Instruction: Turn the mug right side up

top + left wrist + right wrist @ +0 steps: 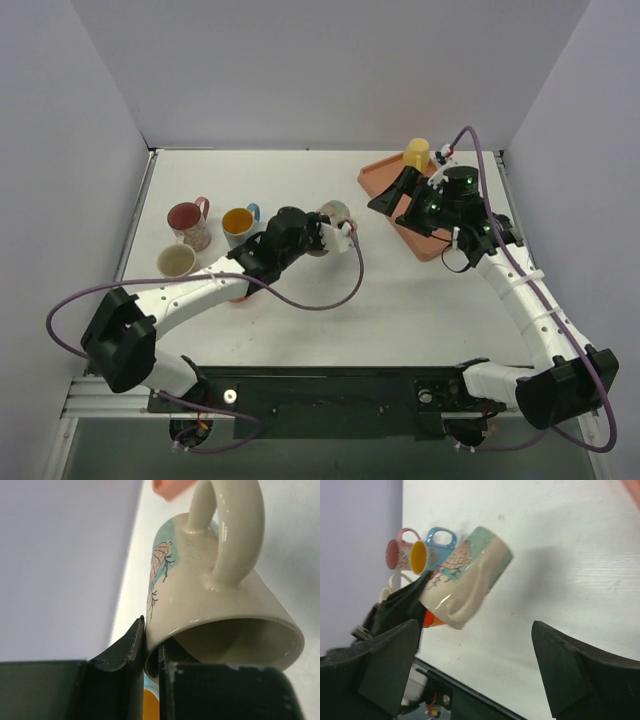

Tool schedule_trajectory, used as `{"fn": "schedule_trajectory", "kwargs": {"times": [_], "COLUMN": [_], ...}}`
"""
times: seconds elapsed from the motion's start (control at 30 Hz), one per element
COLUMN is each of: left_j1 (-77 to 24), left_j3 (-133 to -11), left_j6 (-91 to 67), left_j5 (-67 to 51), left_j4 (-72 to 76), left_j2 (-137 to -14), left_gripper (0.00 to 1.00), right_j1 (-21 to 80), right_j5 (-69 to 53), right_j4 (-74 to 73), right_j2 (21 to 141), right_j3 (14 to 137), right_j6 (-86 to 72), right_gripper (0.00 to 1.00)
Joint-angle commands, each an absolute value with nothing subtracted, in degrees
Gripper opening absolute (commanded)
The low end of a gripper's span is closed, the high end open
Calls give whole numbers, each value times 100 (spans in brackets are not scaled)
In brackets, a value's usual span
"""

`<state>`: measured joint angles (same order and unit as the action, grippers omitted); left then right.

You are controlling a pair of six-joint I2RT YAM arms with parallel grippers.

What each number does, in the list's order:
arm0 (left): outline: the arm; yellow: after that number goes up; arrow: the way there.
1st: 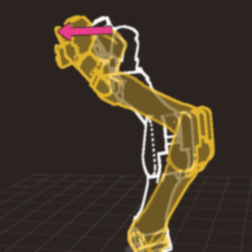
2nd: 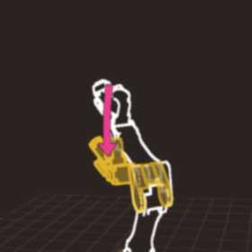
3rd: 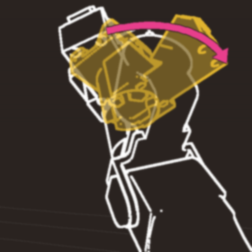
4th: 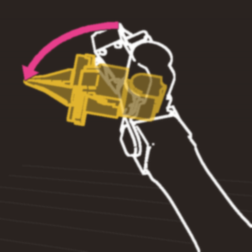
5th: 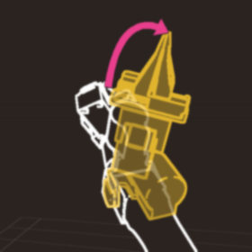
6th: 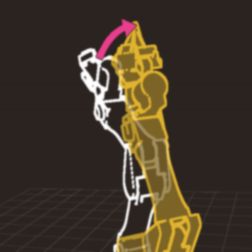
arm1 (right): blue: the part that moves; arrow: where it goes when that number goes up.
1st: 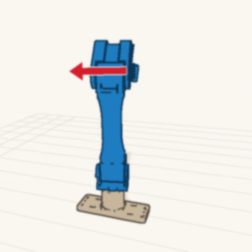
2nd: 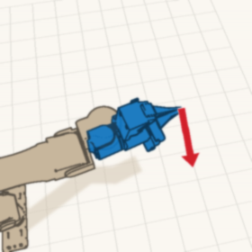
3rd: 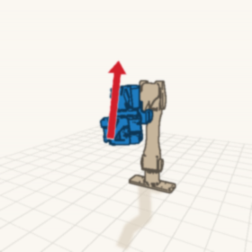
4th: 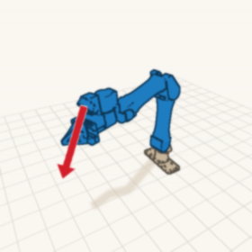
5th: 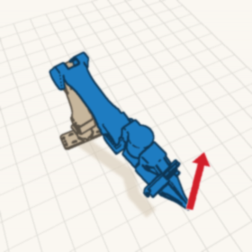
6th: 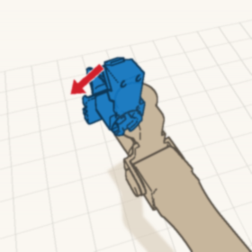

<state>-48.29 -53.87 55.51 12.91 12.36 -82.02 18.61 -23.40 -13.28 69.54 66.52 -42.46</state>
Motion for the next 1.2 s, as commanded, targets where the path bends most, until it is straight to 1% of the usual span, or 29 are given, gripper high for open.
{"fn": "schedule_trajectory", "kwargs": {"times": [0.0, 0.03, 0.07, 0.17, 0.23, 0.27, 0.33, 0.4, 0.43, 0.47, 0.57, 0.73, 0.8, 0.83, 0.97, 1.0, 1.03, 1.07, 1.1, 1.17], "left_j1": [-4273, -4028, -3930, -3482, -3297, -3191, -3025, -2866, -2822, -2726, -2637, -2514, -2453, -2383, -2233, -2224, -2215, -2215, -2215, -2215], "left_j3": [-7308, -7547, -7976, -8647, -9314, -9856, -10691, -11491, -11670, -12011, -12522, -13385, -13307, -13315, -13359, -13403, -13543, -13692, -13772, -13922], "left_j6": [3485, 3315, 3026, 2524, 2208, 2110, 1759, 1416, 1267, 1222, 1160, 1063, 1072, 1064, 993, 1045, 1055, 1124, 1160, 1265], "left_j5": [1038, 828, 739, 432, 239, 194, 45, 0, 0, -226, -246, -439, -422, -474, -527, -580, -624, -641, -659, -668], "left_j4": [-2062, -2779, -3152, -4302, -5110, -5368, -6332, -6800, -6907, -7056, -7329, -8226, -8227, -8244, -8148, -8147, -8139, -8121, -8086, -7990], "left_j2": [-8366, -8663, -8849, -9570, -10175, -10604, -11193, -11660, -11767, -11969, -12277, -12919, -12920, -12963, -13034, -13052, -13034, -13034, -12991, -12868], "left_gripper": [0, 0, 0, 0, 0, 0, 0, 0, 0, 0, 0, 0, 9, 16, 34, 37, 45, 50, 58, 68], "right_j1": [1530, 1495, 1459, 1450, 1450, 1450, 1450, 1450, 1441, 1441, 1441, 1424, 1415, 1406, 1345, 1327, 1310, 1257, 1231, 1152], "right_j5": [-1768, -1714, -1601, -1354, -1336, -1345, -1362, -1371, -1354, -1354, -1310, -985, -836, -765, -422, -326, -238, -142, -88, -26], "right_j4": [-2170, -2206, -2302, -2443, -2496, -2513, -2531, -2540, -2540, -2540, -2531, -2593, -2593, -2575, -2383, -2199, -2119, -1909, -1794, -1591], "right_j2": [6715, 6697, 6689, 6697, 6697, 6706, 6732, 6706, 6706, 6697, 6653, 6653, 6688, 6767, 7100, 7189, 7337, 7443, 7688, 8109], "right_j3": [6908, 6917, 6917, 6935, 6891, 6873, 6847, 6794, 6794, 6777, 6724, 6715, 6750, 6811, 7031, 7057, 7119, 7163, 7241, 7487], "right_j6": [-3551, -3455, -3402, -3139, -3094, -3085, -3041, -3006, -2997, -2980, -2936, -2646, -2436, -2356, -1471, -1294, -1040, -881, -627, -275], "right_gripper": [90, 91, 91, 92, 93, 93, 93, 94, 93, 94, 94, 95, 95, 95, 96, 96, 96, 96, 96, 96]}}
